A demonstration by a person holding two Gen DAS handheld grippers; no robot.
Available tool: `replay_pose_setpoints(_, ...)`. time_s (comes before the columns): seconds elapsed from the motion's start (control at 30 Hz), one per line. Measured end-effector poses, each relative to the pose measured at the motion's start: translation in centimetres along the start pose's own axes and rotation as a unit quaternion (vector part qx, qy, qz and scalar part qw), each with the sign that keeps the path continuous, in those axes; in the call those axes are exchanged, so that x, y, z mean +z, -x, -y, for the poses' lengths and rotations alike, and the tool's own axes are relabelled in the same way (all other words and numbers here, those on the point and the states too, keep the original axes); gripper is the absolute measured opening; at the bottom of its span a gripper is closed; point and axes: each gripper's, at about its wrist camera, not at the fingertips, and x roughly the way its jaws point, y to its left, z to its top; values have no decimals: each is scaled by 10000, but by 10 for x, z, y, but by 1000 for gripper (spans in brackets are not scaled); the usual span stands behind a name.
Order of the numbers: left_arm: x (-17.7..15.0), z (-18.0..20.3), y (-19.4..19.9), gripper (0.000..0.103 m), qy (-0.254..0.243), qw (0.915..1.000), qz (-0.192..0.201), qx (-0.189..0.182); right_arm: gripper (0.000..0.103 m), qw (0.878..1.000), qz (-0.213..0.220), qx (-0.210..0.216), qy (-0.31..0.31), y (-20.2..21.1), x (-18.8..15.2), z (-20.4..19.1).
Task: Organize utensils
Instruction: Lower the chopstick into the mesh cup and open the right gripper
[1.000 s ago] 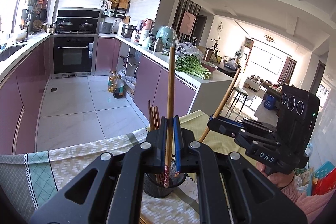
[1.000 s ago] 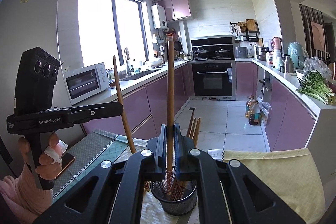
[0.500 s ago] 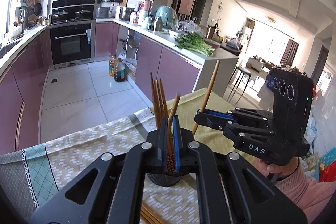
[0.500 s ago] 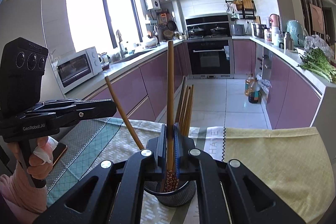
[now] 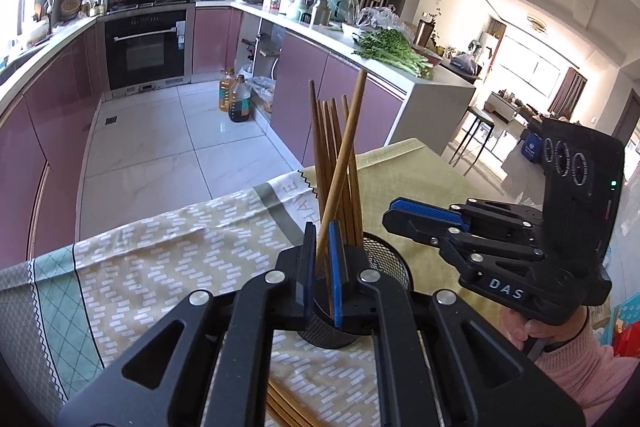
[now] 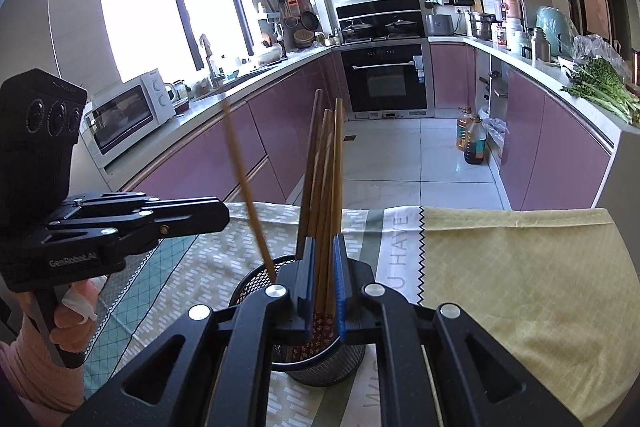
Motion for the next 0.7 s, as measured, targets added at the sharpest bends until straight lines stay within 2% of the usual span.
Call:
replay_pose_setpoints(0.17, -9, -5, -2, 7, 84, 9999, 39, 41, 17, 9999, 42, -19, 155, 6, -4, -9)
replay_pose_setpoints(0.33, -26, -10, 16, 23, 84, 9995, 273, 128, 22, 9995, 124, 94, 267, 15, -9, -20)
replay_pose_setpoints(0.47, -47, -15, 35, 38, 66, 9987, 396, 328, 32, 9979, 136, 388, 497, 26, -20, -37)
replay_pose_setpoints(0.57, -68, -22, 45, 48, 88, 9979, 413, 491, 35, 9957, -39, 644, 659, 26, -35, -51)
replay_pose_setpoints(0.7, -97, -33, 49, 54, 251, 9967, 232, 736, 39, 9923, -464, 906, 711, 11, -58, -68)
